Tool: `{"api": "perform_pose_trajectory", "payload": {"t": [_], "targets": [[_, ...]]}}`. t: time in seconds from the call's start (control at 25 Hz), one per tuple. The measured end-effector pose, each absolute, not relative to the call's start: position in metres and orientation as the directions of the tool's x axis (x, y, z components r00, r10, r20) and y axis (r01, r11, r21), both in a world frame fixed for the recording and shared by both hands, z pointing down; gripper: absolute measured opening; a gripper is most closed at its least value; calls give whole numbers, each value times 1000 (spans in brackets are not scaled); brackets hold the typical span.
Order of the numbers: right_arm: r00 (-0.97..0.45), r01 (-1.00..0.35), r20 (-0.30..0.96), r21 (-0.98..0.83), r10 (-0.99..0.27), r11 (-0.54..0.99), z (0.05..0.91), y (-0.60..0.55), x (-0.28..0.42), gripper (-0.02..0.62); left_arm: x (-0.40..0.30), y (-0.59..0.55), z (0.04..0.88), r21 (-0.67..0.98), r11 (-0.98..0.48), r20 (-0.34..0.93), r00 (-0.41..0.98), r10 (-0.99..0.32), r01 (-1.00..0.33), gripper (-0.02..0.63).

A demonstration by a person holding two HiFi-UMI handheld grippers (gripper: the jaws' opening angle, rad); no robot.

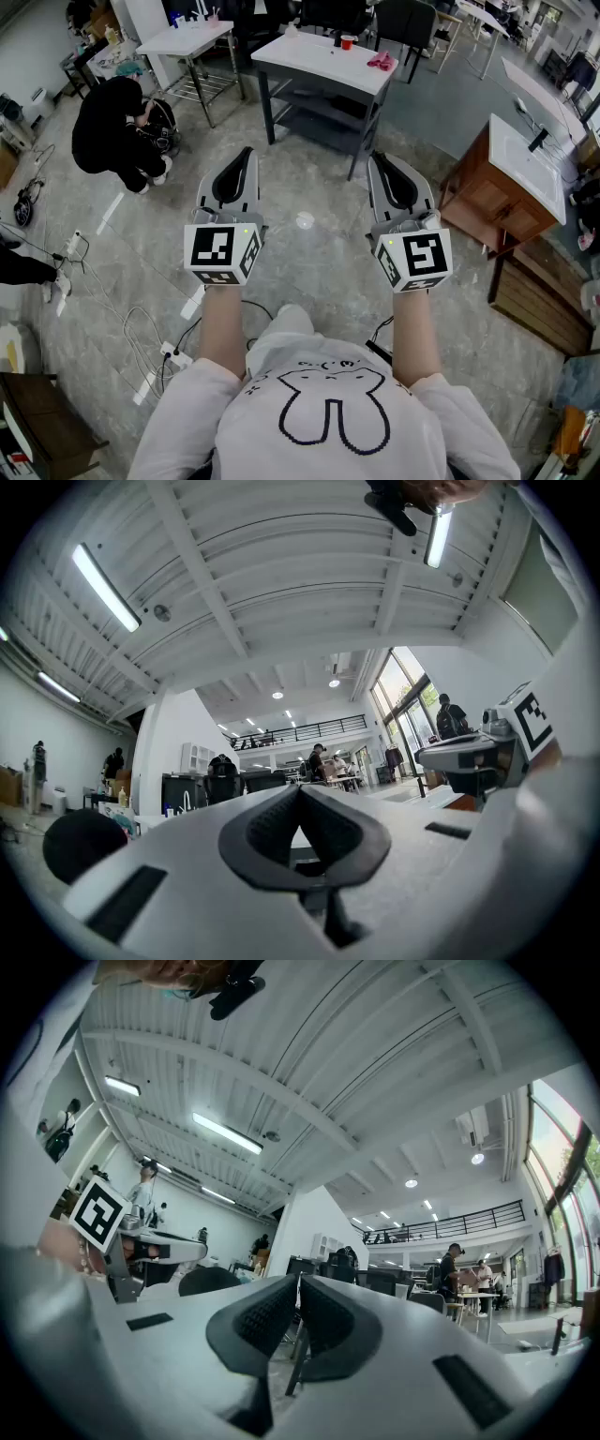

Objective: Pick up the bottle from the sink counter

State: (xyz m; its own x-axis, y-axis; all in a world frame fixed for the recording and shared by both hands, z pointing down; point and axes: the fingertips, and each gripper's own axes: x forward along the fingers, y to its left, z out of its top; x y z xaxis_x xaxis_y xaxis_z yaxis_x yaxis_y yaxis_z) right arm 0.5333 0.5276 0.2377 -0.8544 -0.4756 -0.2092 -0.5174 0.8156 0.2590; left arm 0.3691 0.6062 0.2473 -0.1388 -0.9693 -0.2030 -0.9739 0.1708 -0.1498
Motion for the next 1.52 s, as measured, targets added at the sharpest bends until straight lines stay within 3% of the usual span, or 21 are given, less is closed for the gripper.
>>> {"api": "perform_pose_trajectory", "payload": {"t": [0.48,1.12,1.52], "targets": [[-850,-527,-201,271,-488,806,237,465,500,35,326,539,249,-150,163,-203,-131,-970,-975,6],[-850,-527,-177,275,-496,804,239,316,322,35,146,389,248,-169,150,-197,-116,-974,-974,8],[-836,-548,-145,247,-529,799,253,248,256,35,71,323,253,-157,138,-184,-108,-977,-978,8]]}}
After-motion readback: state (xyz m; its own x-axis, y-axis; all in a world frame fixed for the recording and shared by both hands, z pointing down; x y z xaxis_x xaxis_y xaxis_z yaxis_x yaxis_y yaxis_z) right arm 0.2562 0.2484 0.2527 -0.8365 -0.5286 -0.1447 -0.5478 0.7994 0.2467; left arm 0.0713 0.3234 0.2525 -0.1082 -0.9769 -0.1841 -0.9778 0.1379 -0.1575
